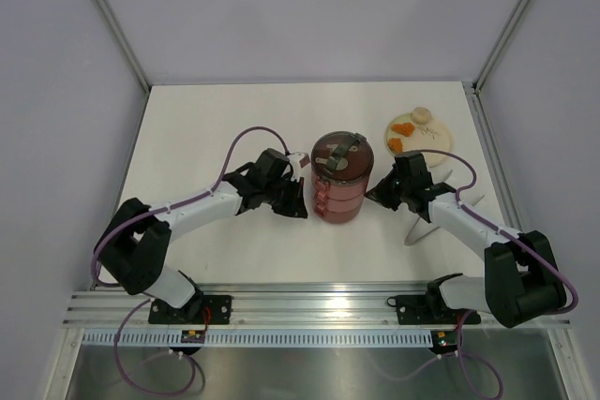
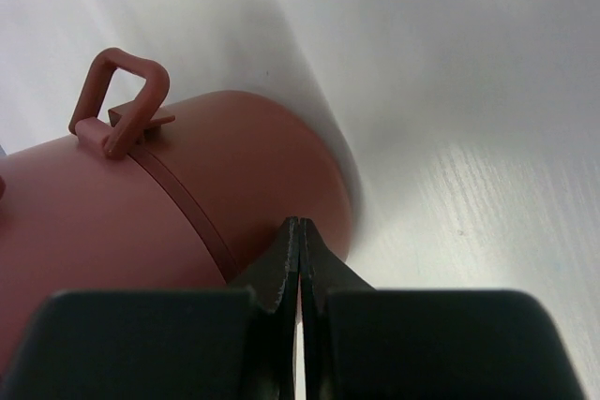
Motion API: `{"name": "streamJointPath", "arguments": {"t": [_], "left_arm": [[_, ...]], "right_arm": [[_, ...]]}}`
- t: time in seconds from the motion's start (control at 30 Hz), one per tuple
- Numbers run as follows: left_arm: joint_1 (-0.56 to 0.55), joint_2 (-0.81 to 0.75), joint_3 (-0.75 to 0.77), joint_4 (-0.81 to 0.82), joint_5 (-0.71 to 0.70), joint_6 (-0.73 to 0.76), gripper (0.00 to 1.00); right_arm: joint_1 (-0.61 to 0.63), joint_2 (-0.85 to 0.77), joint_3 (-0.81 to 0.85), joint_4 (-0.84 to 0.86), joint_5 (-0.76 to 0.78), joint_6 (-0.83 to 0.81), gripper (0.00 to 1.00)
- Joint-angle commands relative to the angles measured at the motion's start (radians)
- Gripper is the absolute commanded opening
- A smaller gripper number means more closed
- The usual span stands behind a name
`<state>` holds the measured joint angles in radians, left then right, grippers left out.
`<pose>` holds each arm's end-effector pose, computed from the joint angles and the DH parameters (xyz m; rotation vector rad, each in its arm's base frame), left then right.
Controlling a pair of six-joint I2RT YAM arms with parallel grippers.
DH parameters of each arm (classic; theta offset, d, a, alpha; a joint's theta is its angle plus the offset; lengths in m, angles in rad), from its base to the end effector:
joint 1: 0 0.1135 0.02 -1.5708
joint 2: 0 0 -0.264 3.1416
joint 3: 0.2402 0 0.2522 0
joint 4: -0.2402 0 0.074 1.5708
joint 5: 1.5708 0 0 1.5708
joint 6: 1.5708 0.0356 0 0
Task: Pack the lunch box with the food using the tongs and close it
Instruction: Adjust the packing box at the center of the board.
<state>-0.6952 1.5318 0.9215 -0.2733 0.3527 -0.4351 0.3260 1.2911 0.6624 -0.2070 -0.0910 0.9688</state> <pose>0.2325 -0.2099 0.2030 0.5021 2.5594 -0.8905 0.2395 0.0844 0.1905 0.7554 2.4090 0.6779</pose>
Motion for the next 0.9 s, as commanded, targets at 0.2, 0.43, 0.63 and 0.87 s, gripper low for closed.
{"name": "streamJointPath", "arguments": {"t": [0.2,0.43,0.63,0.87], "left_arm": [[-0.001,-0.088,0.043,-0.026,-0.066,0.015,0.00],[-0.001,-0.113,0.001,-0.014,-0.057,-0.007,0.00],[-0.024,-0.176,-0.130,0.147,0.003,-0.131,0.00],[-0.078,-0.190,-0.197,0.353,0.037,-0.272,0.00]], "right_arm": [[-0.008,-0.029,0.006,0.004,0.004,-0.002,0.00],[-0.007,-0.079,-0.004,-0.035,0.028,-0.013,0.00],[-0.007,-0.101,-0.020,-0.051,0.046,-0.019,0.00],[-0.015,-0.066,0.052,-0.088,0.062,-0.071,0.00]]}}
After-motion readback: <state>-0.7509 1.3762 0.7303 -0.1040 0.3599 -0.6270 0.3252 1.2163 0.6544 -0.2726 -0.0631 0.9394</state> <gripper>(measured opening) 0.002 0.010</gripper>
